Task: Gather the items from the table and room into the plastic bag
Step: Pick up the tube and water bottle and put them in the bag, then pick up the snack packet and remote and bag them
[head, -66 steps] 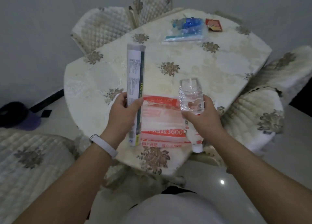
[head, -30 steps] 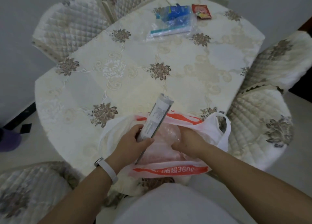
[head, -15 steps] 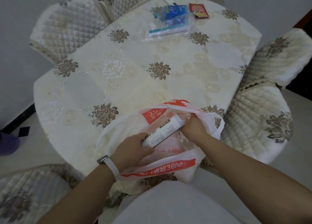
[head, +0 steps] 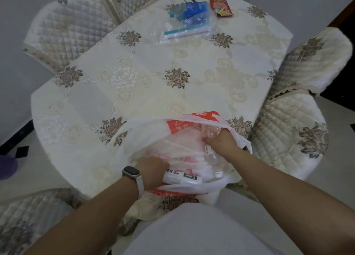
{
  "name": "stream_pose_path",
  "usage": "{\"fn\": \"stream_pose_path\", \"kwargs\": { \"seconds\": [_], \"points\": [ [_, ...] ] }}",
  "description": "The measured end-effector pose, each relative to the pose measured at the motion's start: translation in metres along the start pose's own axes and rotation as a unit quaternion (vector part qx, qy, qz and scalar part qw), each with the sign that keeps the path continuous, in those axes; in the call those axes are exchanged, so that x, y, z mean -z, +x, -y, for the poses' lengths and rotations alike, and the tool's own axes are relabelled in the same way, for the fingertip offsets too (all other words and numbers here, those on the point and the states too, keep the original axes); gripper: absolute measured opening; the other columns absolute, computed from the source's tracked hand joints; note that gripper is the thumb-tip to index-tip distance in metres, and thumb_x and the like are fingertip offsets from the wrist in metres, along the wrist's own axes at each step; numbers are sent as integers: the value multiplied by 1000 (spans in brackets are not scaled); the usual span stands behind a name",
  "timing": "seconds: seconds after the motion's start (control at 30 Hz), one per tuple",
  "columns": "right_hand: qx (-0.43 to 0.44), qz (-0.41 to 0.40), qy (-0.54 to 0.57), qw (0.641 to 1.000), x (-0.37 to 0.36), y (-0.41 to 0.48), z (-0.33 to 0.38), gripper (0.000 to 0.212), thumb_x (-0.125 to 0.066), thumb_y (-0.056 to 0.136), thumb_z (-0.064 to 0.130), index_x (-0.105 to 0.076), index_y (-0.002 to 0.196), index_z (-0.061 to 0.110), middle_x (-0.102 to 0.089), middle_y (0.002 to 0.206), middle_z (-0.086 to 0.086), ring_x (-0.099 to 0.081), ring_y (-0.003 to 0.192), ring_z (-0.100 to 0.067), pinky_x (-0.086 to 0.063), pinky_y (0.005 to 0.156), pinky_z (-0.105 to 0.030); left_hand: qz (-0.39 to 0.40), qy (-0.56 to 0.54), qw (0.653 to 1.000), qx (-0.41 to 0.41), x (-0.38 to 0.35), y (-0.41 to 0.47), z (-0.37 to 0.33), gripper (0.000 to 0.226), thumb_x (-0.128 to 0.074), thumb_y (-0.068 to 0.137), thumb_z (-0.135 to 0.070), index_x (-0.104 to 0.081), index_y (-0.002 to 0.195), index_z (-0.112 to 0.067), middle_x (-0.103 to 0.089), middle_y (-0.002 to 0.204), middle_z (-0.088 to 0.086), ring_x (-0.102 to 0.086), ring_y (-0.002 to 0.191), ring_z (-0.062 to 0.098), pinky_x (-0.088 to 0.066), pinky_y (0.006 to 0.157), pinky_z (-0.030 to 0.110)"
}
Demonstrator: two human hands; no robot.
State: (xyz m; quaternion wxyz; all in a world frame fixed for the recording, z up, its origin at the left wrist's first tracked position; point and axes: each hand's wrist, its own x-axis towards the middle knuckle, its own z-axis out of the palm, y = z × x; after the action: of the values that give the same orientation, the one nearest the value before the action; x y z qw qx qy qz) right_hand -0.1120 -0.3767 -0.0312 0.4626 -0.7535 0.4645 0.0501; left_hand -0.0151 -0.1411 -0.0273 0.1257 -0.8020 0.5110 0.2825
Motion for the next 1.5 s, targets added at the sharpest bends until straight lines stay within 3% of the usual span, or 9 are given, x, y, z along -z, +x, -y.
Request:
{"fn": "stream_pose_path", "kwargs": {
  "seconds": [0.13, 0.23, 0.5, 0.63, 0.73, 0.93, 1.13, 1.33, 1.5],
  "points": [
    [15, -16, -26, 999, -2, -2, 1, 62, -80, 79, 31, -47, 128, 13, -61, 94, 2, -63, 88, -21, -53, 75, -34, -45, -8, 999, 0, -7, 3, -1, 39, -47, 90, -64, -59, 107, -30, -61, 98, -2, -53, 77, 16, -41, 64, 30],
    [21, -28, -38, 999, -3, -2, 5, 73, -77, 80, 36, -41, 138, 10, -58, 108, 6, -63, 102, -23, -52, 84, -36, -98, -6, 995, 10, -10, 6, 8, 34, -51, 92, -55, -56, 117, -31, -60, 110, -1, -56, 94, 19, -43, 80, 36],
    [38, -15, -125, 991, -2, 6, 23, 36, -70, 84, 22, -51, 112, 12, -61, 80, -2, -61, 66, -15, -55, 66, -36, -150, -30, 988, 4, -21, 15, 21, 58, -61, 84, -52, -50, 136, -27, -60, 126, 1, -54, 116, 26, -38, 101, 42],
    [47, -14, -139, 989, -8, 3, 16, 67, -73, 78, 31, -42, 134, 10, -59, 115, -6, -60, 92, -20, -54, 75, -36, -145, -62, 987, -3, -13, 14, 24, 66, -61, 84, -55, -45, 141, -27, -53, 137, -1, -48, 126, 23, -34, 108, 40],
    [59, -5, -200, 978, -9, -6, 13, 80, -67, 83, 36, -27, 145, 8, -42, 139, -16, -51, 117, -30, -49, 86, -38, -156, -72, 985, -16, -6, 9, 26, 60, -59, 86, -52, -48, 140, -27, -53, 138, -3, -48, 128, 20, -33, 109, 38],
    [167, -43, -335, 926, -1, -46, 5, 42, -49, 93, 38, -48, 126, 11, -52, 118, -10, -54, 99, -28, -47, 70, -36, -225, -111, 967, -40, 7, 0, 20, 50, -62, 87, -39, -58, 132, -20, -61, 130, 1, -56, 120, 24, -40, 103, 39],
    [174, -99, -382, 902, 18, -85, -15, 44, -47, 94, 46, -52, 125, 15, -54, 120, -5, -55, 102, -28, -50, 68, -38, -255, -120, 954, -105, 19, 7, -10, 51, -54, 87, -43, -59, 131, -18, -62, 130, 5, -57, 119, 27, -45, 101, 44],
    [206, -166, -395, 880, 49, -115, -52, 47, -40, 85, 46, -65, 99, 9, -63, 93, -9, -60, 77, -34, -45, 53, -34, -267, -125, 946, -135, 33, 8, -65, 54, -50, 86, -47, -60, 131, -18, -62, 130, 7, -57, 119, 28, -47, 99, 47],
    [229, -177, -384, 877, 90, -133, -81, 52, -37, 87, 47, -65, 109, 10, -64, 108, -10, -60, 93, -33, -52, 71, -41, -294, -88, 942, -139, 45, 2, -119, 57, -45, 83, -50, -63, 126, -16, -65, 125, 8, -60, 114, 29, -50, 95, 45]
  ]
}}
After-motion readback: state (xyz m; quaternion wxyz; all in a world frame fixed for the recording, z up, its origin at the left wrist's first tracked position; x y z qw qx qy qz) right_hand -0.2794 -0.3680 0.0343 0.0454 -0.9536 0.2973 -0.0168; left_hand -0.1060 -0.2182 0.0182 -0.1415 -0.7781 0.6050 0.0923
